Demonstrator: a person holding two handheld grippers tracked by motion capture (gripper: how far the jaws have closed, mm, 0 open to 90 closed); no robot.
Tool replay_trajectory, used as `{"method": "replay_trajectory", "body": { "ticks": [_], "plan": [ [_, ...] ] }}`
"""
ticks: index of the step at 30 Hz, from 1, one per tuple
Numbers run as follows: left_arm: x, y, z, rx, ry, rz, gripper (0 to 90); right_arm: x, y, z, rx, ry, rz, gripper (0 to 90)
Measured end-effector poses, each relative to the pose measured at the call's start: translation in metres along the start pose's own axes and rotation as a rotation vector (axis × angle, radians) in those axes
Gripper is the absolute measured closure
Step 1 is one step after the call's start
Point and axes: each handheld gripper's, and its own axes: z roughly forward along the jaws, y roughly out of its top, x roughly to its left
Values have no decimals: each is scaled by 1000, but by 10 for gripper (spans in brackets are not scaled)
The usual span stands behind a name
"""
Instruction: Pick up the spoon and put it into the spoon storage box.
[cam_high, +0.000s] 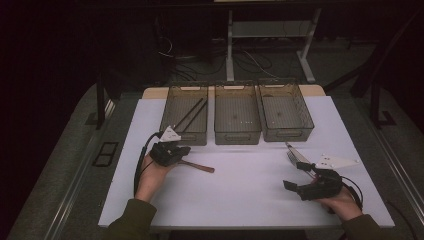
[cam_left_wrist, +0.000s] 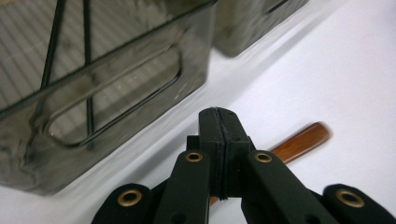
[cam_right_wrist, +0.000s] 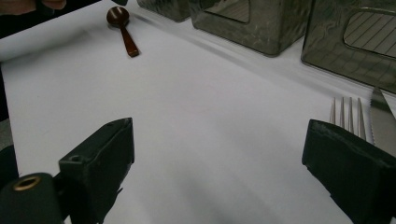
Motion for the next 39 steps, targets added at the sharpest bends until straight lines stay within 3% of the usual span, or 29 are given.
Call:
{"method": "replay_trajectory", "body": {
  "ticks": [3, 17, 39],
  "plan": [
    [5, -2, 4, 33, 10, -7, 890, 0, 0, -1, -1, -3, -4, 85],
    [17, -12, 12, 104, 19, -37, 890, 0, 0, -1, 1, -4, -3, 85],
    [17, -18, 9, 155, 16, -28, 890, 0, 0, -1, 1, -5, -5, 86]
  ]
}}
